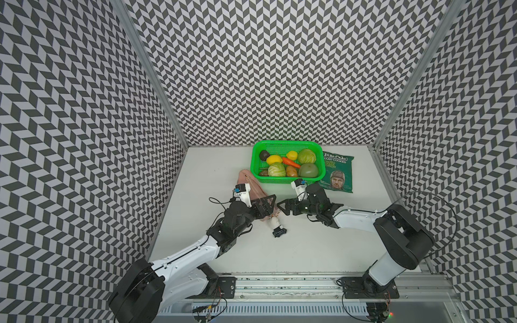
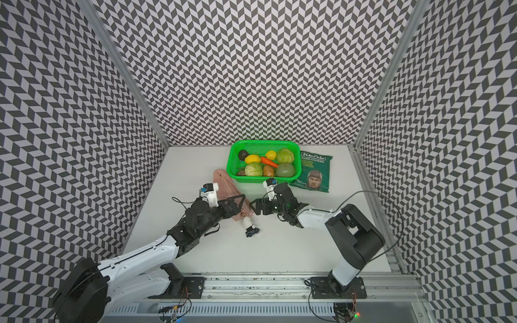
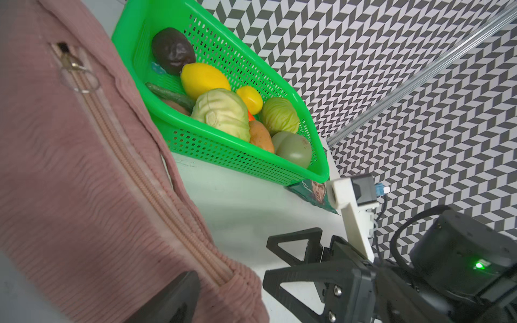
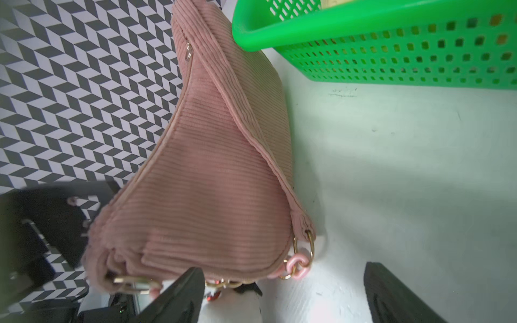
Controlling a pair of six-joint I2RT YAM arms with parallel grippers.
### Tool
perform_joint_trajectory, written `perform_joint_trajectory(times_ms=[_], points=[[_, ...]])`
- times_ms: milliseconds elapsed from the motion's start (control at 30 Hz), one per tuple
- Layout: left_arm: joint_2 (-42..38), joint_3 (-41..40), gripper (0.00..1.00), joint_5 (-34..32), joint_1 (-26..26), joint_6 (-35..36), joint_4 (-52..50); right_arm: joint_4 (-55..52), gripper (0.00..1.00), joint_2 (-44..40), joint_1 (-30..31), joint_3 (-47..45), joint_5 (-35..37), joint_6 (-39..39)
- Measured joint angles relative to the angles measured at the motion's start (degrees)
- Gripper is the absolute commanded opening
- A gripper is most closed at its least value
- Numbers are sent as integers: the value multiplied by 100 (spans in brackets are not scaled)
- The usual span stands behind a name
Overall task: Remove the decoration from the bag
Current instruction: Adjust the bag at the center of the board, then pick up the bag from the center of the board.
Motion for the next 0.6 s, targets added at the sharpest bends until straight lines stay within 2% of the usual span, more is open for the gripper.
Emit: perform_joint_trajectory(times_ms=[100, 267, 400, 500, 600], points=[[-177, 52, 99, 83, 2, 37, -214, -61, 92, -435, -17, -337, -17, -17], [-317, 46, 90, 411, 13, -59, -387, -129, 92, -1008, -22, -619, -186, -15], [-415, -44, 81, 623, 15, -232, -352, -61, 92, -1113, -22, -632, -435, 37], [-476, -168, 69, 708, 15, -319, -348, 17, 92, -1108, -26, -632, -601, 120], [-494, -260, 66, 741, 15, -365, -345, 188, 91, -1062, -44, -632, -732, 219]])
